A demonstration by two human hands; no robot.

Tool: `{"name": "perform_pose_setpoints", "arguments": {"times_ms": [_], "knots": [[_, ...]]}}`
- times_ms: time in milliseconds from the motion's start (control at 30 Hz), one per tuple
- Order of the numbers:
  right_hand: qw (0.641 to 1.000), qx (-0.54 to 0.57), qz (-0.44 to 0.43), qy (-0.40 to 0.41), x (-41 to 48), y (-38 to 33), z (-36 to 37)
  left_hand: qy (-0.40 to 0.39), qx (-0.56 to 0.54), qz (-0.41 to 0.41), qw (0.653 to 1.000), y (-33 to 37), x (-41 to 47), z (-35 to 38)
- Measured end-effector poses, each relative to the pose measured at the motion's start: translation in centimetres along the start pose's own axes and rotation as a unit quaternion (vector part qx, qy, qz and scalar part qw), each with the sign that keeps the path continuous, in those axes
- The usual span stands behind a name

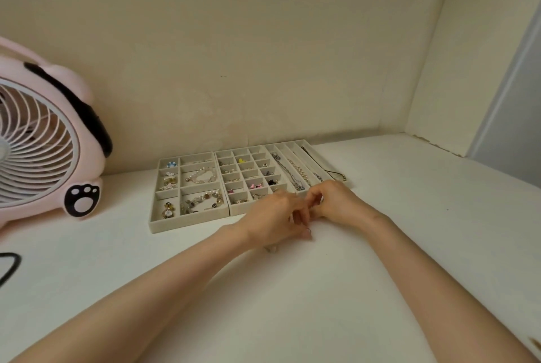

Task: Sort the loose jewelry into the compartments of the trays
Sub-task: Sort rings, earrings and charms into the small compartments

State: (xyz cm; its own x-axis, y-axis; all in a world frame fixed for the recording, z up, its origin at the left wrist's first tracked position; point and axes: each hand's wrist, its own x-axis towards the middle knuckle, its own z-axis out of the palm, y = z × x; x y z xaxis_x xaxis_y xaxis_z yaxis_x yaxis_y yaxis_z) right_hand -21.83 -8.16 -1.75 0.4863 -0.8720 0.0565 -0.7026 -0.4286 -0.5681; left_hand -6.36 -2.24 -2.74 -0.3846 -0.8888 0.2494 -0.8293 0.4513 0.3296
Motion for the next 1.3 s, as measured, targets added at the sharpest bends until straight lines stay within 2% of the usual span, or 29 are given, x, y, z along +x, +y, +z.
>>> {"name": "perform_pose_setpoints", "arguments": {"times_ms": [133,333,533,667,800,1067,1300], "knots": [[1.000,0.010,-0.001,-0.008,0.2,0.3,0.0,0.014,0.025,0.000,1.000,0.1,0.3,0.8],[1.000,0.026,-0.010,-0.004,0.3,0.7,0.1,0.056,0.062,0.047,0.995,0.0,0.4,1.2],[0.998,0.056,-0.027,0.023,0.4,0.6,0.4,0.101,0.038,0.058,0.992,-1.0,0.5,1.1],[0.994,0.094,-0.033,0.035,0.3,0.3,0.6,0.156,-0.028,0.005,0.987,-2.2,1.1,-0.6],[0.992,0.109,-0.036,0.049,0.4,0.3,0.8,0.217,-0.111,-0.101,0.965,-4.6,1.9,-2.3],[0.991,0.108,-0.051,0.059,0.6,0.3,1.1,0.252,-0.097,-0.271,0.924,-11.3,5.4,-4.3],[0.993,0.085,-0.062,0.062,0.9,0.1,1.3,0.228,-0.028,-0.351,0.908,-13.9,9.0,-5.9]]}}
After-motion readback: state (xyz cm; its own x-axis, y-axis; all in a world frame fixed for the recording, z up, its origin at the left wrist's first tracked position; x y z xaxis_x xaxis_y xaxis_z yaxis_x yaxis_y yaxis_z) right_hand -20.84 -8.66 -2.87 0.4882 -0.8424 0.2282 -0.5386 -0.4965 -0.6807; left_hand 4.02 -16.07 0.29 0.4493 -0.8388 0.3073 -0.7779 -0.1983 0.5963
